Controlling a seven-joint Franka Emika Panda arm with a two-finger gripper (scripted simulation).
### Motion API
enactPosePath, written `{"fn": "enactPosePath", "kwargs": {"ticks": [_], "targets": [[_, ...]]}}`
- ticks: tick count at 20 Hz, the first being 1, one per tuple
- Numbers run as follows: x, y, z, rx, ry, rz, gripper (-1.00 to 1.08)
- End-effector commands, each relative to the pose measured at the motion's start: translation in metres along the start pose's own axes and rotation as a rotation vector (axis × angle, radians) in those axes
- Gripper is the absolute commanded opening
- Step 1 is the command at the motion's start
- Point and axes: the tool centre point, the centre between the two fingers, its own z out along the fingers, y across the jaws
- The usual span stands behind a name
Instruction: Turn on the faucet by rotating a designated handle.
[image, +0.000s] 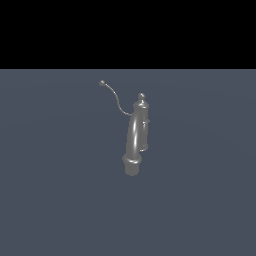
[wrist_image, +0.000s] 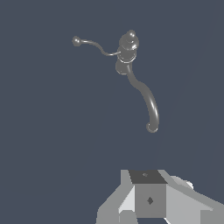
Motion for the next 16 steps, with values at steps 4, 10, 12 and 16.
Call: {"fn": "enactPosePath", "kwargs": {"ticks": [4,10,12,16], "targets": [[0.014,-0.023,0.018,0.002,0.000,0.123,-1.00],[0.033,-0.046,0.036,0.003,-0.001,0.254,-1.00],[0.040,-0.053,0.043,0.003,-0.001,0.298,-1.00],[0.055,-0.065,0.055,0.004,-0.001,0.384,-1.00]]}}
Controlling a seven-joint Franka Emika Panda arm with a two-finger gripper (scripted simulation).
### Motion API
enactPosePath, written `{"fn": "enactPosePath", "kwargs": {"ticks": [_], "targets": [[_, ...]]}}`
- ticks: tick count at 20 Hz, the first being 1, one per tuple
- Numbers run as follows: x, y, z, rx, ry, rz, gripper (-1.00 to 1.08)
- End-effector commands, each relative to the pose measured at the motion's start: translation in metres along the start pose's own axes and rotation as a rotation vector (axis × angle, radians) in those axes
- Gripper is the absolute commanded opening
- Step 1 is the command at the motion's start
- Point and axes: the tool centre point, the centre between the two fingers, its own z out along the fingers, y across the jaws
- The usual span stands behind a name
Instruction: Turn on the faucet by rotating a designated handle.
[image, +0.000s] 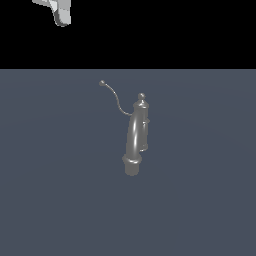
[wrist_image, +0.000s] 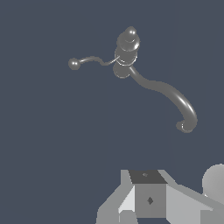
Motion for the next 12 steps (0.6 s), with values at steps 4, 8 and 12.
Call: {"fn": "enactPosePath", "kwargs": {"ticks": [4,8,12], "targets": [[0.015,-0.023,0.017,0.001,0.000,0.120,-1.00],[0.027,-0.037,0.029,0.002,0.000,0.206,-1.00],[0.041,-0.051,0.041,0.002,0.001,0.292,-1.00]]}}
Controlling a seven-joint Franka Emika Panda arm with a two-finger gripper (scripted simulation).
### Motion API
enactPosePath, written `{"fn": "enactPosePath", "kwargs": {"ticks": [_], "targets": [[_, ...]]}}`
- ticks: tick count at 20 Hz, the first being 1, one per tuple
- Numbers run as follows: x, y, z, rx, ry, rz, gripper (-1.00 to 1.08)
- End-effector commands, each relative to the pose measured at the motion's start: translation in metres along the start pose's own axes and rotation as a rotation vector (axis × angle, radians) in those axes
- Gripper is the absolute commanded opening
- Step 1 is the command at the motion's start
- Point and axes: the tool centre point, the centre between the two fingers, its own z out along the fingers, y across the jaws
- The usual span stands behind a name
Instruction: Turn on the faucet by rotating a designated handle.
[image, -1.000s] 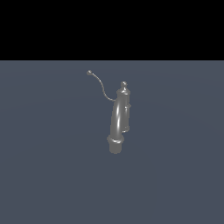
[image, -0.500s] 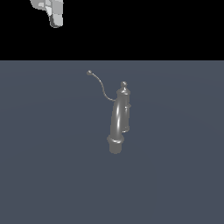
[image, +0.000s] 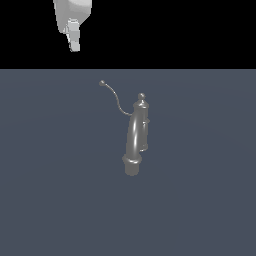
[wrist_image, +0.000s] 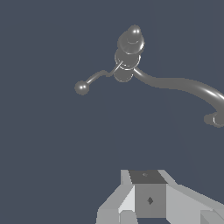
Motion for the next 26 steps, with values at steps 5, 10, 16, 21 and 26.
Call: {"fn": "enactPosePath", "kwargs": {"ticks": [5,10,16,21,26], "targets": [[0.019,-0.026,0.020,0.000,0.002,0.143,-1.00],[0.037,-0.045,0.036,-0.001,0.004,0.258,-1.00],[0.063,-0.066,0.057,-0.003,0.008,0.407,-1.00],[0.086,-0.079,0.073,-0.004,0.011,0.521,-1.00],[0.105,-0.087,0.084,-0.005,0.012,0.608,-1.00]]}}
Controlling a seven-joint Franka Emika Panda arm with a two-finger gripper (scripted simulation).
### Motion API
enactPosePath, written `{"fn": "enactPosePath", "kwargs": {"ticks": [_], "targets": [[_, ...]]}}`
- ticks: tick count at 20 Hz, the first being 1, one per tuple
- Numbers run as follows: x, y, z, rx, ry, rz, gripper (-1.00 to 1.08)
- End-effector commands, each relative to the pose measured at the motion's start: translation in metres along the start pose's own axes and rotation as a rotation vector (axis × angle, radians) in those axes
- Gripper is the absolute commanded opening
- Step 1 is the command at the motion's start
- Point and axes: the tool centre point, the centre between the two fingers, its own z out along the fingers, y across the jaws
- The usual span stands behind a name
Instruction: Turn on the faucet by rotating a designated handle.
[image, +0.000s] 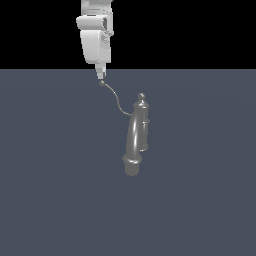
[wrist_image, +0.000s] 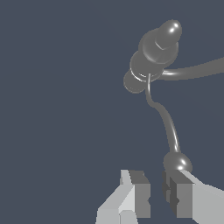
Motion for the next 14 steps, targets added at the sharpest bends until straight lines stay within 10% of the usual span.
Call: {"fn": "enactPosePath", "kwargs": {"ticks": [1,14], "targets": [[0.0142,-0.0059,0.0164,-0.018,0.005,0.052,-1.00],[0.0219,-0.0124,0.0231,-0.019,0.006,0.104,-1.00]]}}
